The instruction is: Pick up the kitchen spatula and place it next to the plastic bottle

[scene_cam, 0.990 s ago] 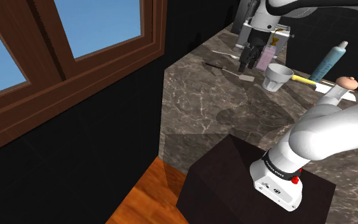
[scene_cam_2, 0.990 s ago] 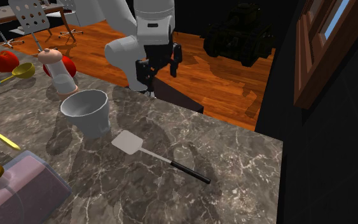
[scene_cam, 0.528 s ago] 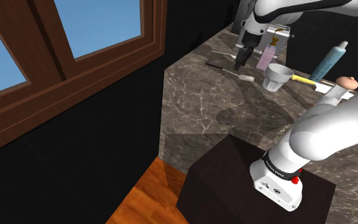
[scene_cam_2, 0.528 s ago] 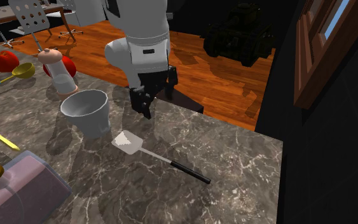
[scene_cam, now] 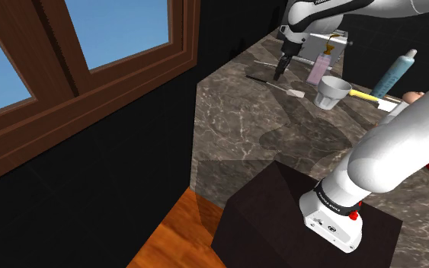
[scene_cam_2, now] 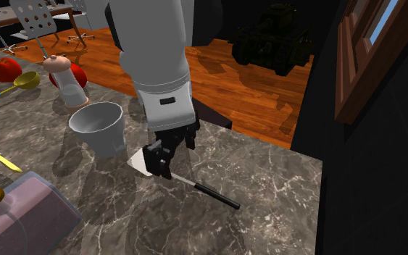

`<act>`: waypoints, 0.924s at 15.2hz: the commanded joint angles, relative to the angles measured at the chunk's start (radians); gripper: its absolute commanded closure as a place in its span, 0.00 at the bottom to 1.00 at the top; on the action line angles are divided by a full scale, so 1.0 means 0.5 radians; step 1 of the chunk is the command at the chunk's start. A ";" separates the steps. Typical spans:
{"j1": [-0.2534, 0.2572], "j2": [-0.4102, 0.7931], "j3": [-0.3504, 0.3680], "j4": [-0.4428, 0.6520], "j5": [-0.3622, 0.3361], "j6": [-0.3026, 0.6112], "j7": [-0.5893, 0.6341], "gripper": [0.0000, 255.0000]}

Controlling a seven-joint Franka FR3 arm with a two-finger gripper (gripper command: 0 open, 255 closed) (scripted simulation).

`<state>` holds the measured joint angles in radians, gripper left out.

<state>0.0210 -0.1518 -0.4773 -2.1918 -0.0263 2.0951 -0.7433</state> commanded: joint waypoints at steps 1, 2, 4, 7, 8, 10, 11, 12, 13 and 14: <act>0.002 0.065 -0.019 0.020 0.032 0.056 -0.063 0.00; 0.002 0.078 -0.021 0.005 0.039 0.083 -0.068 0.00; 0.004 0.105 -0.024 -0.025 0.054 0.136 -0.079 0.00; 0.006 0.157 -0.030 -0.074 0.084 0.231 -0.101 0.00; 0.006 0.157 -0.030 -0.074 0.084 0.231 -0.101 0.00; 0.006 0.157 -0.030 -0.074 0.084 0.231 -0.101 0.00; 0.006 0.157 -0.030 -0.074 0.084 0.231 -0.101 0.00; 0.006 0.157 -0.030 -0.074 0.084 0.231 -0.101 0.00; 0.006 0.157 -0.030 -0.074 0.084 0.231 -0.101 0.00; 0.006 0.157 -0.030 -0.074 0.084 0.231 -0.101 0.00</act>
<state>0.0239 -0.0734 -0.4924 -2.2287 0.0156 2.2105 -0.7938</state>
